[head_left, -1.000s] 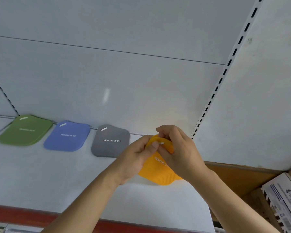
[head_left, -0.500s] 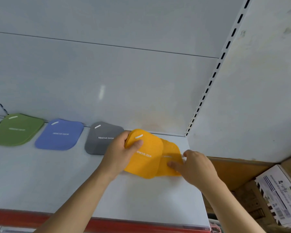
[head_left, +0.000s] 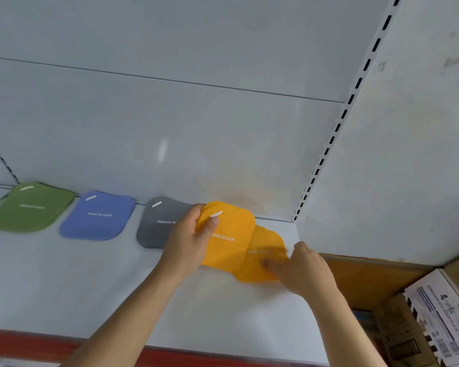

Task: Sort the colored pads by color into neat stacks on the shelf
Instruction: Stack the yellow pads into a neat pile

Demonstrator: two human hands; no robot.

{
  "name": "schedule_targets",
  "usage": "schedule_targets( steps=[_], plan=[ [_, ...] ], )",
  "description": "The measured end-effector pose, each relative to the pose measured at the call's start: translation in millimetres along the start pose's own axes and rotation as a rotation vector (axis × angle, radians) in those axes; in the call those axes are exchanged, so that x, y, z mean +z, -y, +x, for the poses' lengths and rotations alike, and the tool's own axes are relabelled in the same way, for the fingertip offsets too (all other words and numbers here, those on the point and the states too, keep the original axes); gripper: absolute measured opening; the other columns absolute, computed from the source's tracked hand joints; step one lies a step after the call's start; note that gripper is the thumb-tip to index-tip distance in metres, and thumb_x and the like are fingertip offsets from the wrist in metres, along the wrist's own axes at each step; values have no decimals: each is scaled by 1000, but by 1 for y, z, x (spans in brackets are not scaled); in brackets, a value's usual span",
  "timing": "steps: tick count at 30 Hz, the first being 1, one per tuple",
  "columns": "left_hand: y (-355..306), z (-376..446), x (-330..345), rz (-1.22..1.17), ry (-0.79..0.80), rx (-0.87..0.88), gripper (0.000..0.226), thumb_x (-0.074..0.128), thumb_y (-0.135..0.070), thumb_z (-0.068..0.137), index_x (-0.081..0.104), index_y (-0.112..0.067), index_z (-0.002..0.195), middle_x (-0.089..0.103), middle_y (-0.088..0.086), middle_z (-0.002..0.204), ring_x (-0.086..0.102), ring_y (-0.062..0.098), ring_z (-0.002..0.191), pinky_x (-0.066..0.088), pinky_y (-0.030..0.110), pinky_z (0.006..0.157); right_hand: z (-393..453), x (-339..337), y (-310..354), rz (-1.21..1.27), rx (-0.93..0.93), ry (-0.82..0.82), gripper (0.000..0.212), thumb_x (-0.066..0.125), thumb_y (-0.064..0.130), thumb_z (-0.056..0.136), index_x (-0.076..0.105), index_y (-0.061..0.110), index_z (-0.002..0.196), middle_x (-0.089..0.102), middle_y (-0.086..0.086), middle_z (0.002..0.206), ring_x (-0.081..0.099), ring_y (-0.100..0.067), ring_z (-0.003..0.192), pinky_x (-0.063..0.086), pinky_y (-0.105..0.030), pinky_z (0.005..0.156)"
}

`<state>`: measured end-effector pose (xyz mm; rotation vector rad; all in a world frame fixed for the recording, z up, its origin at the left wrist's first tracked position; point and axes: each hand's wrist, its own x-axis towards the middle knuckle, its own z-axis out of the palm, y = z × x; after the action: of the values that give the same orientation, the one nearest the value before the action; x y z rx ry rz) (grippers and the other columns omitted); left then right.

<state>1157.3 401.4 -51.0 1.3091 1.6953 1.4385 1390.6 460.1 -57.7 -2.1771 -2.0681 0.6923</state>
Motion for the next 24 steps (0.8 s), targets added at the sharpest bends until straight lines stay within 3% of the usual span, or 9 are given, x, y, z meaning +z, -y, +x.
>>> schedule_targets(
  steps=[4,7,10,12,14,17,21,24],
  plan=[
    [0,1,0,3,0,-7,17,60,-35,104,64,-32,120,72,-15,112,64,-7,103,52,22,87,-1,-6,5,58,36,64,65,78,66,71,53,15,103,60,2,90,58,-16,79,39,-28,55],
    [0,-1,-1,-8,0,-24,15,60,-36,104,64,-33,119,72,-15,111,63,-7,101,52,23,86,-4,-6,5,110,24,53,47,80,51,76,56,19,101,62,2,88,58,-16,79,42,-29,57],
    [-1,2,-6,-40,-36,-58,14,59,-36,105,63,-33,117,71,-16,111,64,-5,102,51,24,85,-13,-6,3,224,-88,-36,13,65,19,88,55,22,95,64,-2,87,57,-18,74,45,-33,60],
    [0,6,-10,-53,-44,-94,12,58,-36,105,63,-34,116,71,-12,113,65,5,107,54,33,90,-21,-18,1,254,-170,-47,23,51,6,88,55,28,93,65,0,84,59,-20,70,46,-34,56],
    [0,9,-15,-75,-32,-138,8,57,-37,106,63,-37,112,71,-11,116,65,12,111,54,40,95,-29,-40,2,129,-300,-72,29,50,6,91,59,33,94,66,7,86,61,-14,70,50,-30,56],
    [-5,9,-20,-149,32,-178,10,60,-39,104,67,-38,111,73,-8,116,67,19,113,55,48,100,-43,-84,14,-12,-552,-162,33,59,12,94,69,42,100,66,16,99,62,-6,82,51,-20,67],
    [-20,6,-14,-257,191,-193,27,62,-43,92,70,-26,112,73,11,116,65,39,118,48,64,106,-49,-114,42,-62,-764,-57,40,65,19,93,64,50,118,67,18,105,65,-10,90,57,-30,73],
    [-26,0,-8,-322,284,-204,23,60,-33,99,69,-21,117,70,18,123,67,37,114,47,64,106,-37,-99,63,-73,-810,-28,37,66,25,92,60,46,122,69,12,105,63,-10,90,57,-32,76]
  ],
)
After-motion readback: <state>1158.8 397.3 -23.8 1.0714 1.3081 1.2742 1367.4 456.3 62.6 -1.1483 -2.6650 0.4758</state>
